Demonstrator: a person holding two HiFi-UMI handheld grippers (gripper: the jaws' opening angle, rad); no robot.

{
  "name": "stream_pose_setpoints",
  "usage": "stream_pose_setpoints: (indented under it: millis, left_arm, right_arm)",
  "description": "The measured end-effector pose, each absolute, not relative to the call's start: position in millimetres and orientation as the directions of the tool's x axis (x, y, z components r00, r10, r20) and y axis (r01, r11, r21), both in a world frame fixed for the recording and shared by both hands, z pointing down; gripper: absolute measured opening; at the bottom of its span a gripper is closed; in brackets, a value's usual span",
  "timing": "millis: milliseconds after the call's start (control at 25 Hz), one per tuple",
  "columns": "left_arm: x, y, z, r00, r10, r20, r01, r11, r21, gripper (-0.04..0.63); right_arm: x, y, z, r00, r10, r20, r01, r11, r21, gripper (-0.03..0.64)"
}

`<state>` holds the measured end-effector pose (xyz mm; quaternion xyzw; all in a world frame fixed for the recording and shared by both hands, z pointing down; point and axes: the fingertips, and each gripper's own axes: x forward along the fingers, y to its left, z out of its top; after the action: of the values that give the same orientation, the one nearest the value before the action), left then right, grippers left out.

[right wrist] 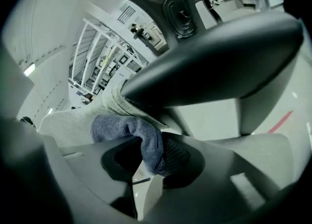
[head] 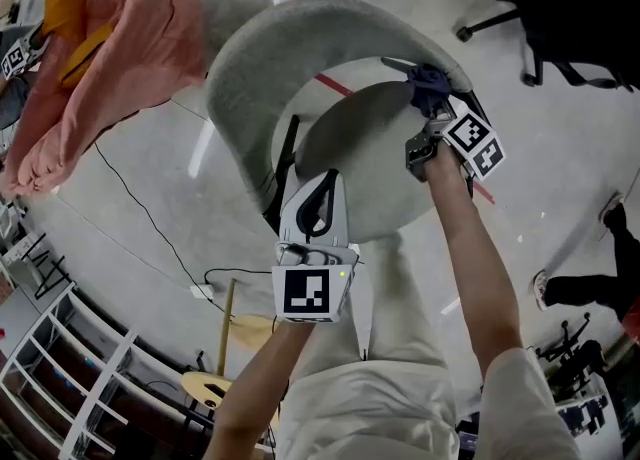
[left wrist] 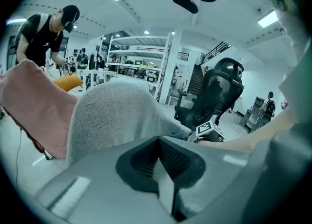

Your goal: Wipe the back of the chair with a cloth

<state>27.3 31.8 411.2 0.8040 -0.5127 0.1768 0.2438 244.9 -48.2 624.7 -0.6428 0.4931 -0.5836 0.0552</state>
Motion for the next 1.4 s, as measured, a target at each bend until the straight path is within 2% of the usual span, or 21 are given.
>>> stream_pose_setpoints:
  millis: [160, 440, 720, 1000, 1200, 1400]
  left_arm:
    - [28, 40, 409, 0.430, -0.725, 0.539, -0.902, -0.374, 0.217, 0.000]
    - [27, 61, 396, 0.449, -0.700, 0.555, -0.889, -0.409, 0.204, 0.000]
    - [31, 60, 365, 0.467, -0.706, 0.532, -0.880, -0.427, 0.207, 0.000]
    - [37, 50, 316, 0.488, -0.729, 0.481, -0.873, -0.418, 0.252, 0.000]
    - [46, 57, 274, 0.498, -0.745, 0.443, -0.867, -0.428, 0.255, 0.000]
    - [46, 78, 237, 0.525, -0.722, 0.451, -0.851, -0.446, 0.276, 0.000]
  right_arm:
    - [263, -27, 628, -0.132, -0.682, 0.719, -0.555, -0.551, -0.624, 0.112]
    - [255, -3, 597, -0.211, -0.662, 0.719, -0.656, -0.449, -0.606, 0.110]
    - [221, 10, 527, -0.357, -0.654, 0.666, -0.706, -0.278, -0.651, 0.110]
    - [207, 11, 437, -0.445, -0.666, 0.599, -0.747, -0.093, -0.658, 0.110]
    - [204, 14, 389, -0.494, -0.654, 0.573, -0.752, -0.009, -0.659, 0.110]
    - [183, 34, 339, -0.583, -0.619, 0.526, -0.661, -0.014, -0.750, 0.110]
